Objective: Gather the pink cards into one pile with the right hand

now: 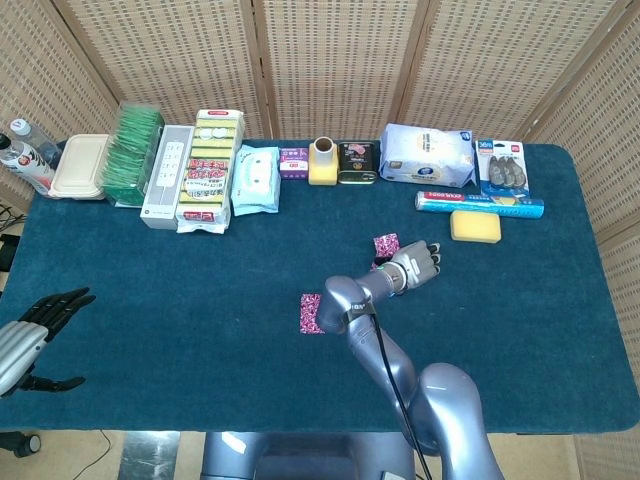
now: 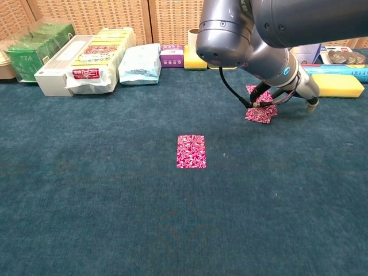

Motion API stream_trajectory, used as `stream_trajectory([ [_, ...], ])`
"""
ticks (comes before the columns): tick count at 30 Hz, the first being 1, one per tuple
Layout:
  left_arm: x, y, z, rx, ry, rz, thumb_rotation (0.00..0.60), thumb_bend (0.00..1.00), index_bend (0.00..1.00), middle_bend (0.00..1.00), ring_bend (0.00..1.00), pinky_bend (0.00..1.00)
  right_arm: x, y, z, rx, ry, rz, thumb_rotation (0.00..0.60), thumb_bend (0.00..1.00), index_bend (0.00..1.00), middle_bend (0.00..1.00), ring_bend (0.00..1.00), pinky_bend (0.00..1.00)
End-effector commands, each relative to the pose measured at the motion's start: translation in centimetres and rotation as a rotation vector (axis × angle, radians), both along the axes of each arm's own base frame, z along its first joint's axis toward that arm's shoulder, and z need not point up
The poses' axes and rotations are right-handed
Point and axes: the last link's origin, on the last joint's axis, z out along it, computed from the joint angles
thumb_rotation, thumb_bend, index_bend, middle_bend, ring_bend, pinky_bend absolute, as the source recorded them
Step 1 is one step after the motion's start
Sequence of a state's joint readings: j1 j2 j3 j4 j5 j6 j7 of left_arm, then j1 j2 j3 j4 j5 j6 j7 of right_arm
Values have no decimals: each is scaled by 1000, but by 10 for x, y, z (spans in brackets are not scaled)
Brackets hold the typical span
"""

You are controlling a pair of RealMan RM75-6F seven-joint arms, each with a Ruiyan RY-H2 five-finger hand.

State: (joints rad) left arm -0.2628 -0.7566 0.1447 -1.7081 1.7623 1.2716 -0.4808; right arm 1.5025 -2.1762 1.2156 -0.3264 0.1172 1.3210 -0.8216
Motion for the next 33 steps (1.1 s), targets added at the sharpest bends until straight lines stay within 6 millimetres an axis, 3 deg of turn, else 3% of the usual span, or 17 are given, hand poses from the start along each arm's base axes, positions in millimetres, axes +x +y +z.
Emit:
stream_trajectory([
  [1, 0, 0, 0, 0, 0, -1, 600, 57, 0, 0, 0, 3, -3, 3, -3, 5, -4, -10, 600, 322, 501, 0, 0, 88],
  [11, -1, -1, 1, 1, -6, 0, 600, 58, 0, 0, 0, 3, -4, 7, -10, 5, -35, -21, 600, 322, 473, 0, 0, 89],
  [17, -2, 1, 2, 2, -10, 4, 600, 57, 0, 0, 0, 3, 3, 4, -9, -13, -60, -8, 600, 298, 238, 0, 0, 88],
  [33, -4, 1, 4, 5, -18, 7, 600, 57, 0, 0, 0, 3, 14, -3, -4, -11, -63, 44, 600, 289, 199, 0, 0, 86],
])
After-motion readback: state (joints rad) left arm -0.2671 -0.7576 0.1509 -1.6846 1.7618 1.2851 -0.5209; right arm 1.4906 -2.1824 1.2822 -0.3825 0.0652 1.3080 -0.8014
